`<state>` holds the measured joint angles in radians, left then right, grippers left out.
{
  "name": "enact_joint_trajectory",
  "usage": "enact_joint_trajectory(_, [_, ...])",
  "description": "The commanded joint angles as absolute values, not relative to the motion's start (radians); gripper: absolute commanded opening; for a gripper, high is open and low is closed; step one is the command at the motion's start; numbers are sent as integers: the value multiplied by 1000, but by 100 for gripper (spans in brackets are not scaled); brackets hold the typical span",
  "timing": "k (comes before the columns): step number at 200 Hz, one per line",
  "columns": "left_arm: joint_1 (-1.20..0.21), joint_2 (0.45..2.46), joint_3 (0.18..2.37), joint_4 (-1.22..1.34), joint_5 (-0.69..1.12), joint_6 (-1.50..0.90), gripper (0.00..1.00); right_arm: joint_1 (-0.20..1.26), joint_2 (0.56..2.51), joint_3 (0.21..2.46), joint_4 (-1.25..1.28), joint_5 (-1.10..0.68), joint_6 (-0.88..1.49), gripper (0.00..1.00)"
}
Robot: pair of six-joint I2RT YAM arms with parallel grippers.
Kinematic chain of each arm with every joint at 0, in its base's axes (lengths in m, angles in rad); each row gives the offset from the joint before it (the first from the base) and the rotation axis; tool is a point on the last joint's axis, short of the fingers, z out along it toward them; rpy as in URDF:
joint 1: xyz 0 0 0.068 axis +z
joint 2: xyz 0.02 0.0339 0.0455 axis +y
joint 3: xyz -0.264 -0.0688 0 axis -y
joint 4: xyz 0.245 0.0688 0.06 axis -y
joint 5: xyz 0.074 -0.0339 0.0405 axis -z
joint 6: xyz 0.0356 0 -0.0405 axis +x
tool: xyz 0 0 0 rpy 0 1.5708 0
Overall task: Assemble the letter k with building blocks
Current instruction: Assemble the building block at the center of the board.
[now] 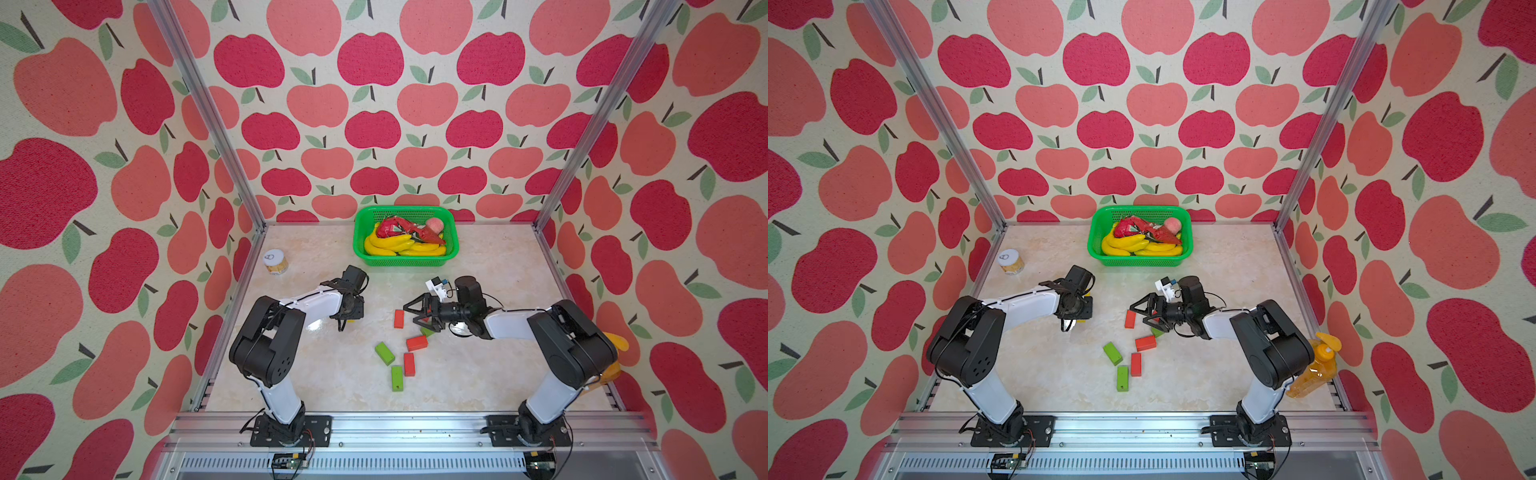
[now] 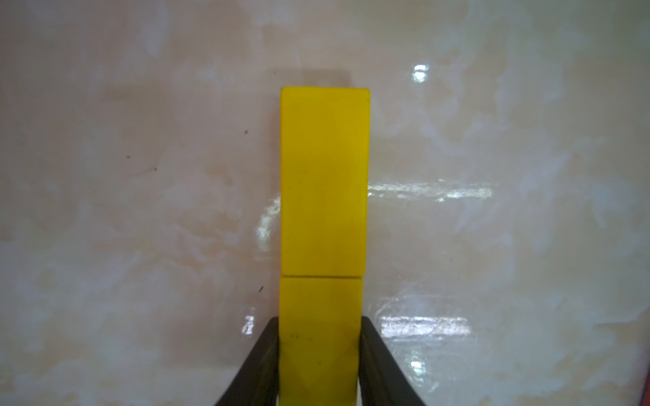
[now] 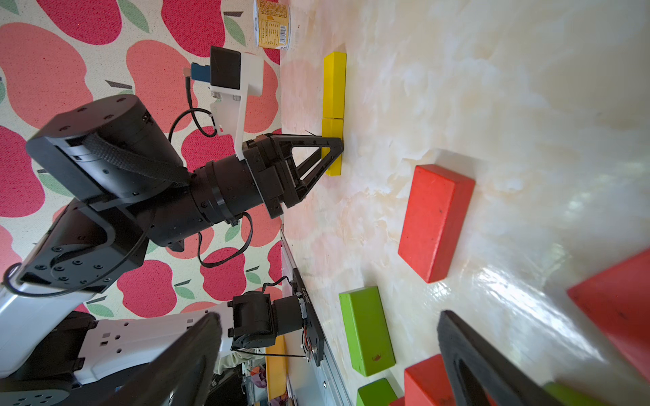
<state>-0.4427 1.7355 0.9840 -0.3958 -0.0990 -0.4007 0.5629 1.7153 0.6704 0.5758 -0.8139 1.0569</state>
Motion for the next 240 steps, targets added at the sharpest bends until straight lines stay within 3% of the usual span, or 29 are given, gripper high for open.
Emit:
enact_joint_trajectory(1, [-435,1770,989,-463,-95,-392,41,561,1729,693,575,-833,1053,99])
enact_joint_trajectory(40, [-436,1767,990,-463,-92,-390,53,560,1731,693,577,-833,1052,99])
enact_joint_trajectory(240, [-520,1544,1012,-486,-96,-366,60,527,1682,683,550,-840,1043,99])
